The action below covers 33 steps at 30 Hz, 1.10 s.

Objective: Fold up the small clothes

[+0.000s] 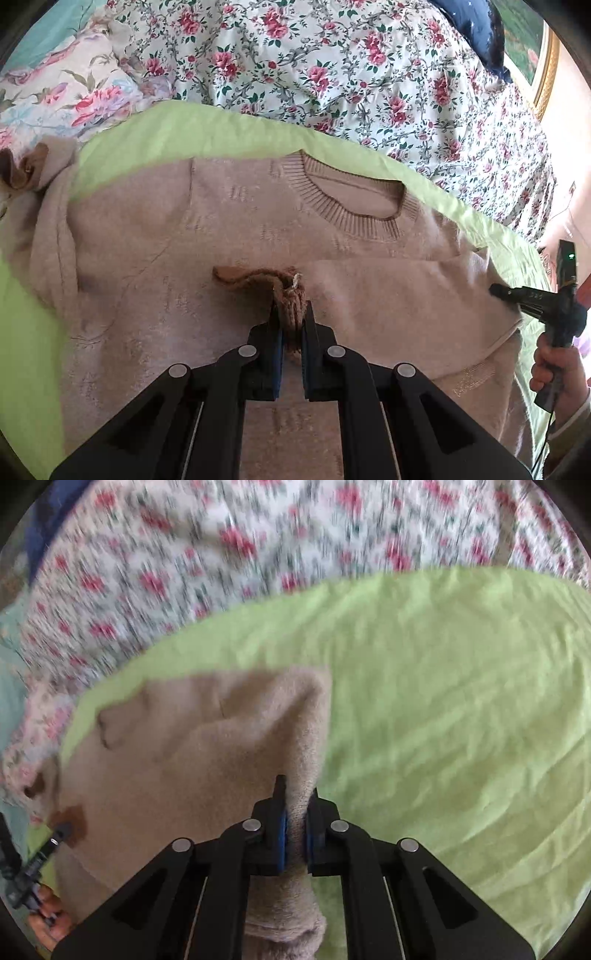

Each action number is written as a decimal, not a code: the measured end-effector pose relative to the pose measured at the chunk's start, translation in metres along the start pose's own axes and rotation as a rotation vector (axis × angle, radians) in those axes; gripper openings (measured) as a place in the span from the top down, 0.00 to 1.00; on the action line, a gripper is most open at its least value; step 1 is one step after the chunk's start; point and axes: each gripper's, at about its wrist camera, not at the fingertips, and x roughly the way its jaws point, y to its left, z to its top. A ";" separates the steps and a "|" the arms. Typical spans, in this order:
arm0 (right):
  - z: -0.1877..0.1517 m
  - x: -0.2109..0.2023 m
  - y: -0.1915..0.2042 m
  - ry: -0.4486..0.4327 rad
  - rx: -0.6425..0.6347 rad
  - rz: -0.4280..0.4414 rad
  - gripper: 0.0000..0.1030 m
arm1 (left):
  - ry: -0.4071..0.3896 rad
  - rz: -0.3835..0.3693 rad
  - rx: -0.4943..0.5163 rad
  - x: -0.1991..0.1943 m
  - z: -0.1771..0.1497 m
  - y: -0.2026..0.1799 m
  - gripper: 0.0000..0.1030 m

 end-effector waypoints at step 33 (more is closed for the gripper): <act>-0.116 -0.047 0.105 0.076 -0.049 0.275 0.54 | -0.088 0.200 -0.336 -0.098 0.051 0.162 0.16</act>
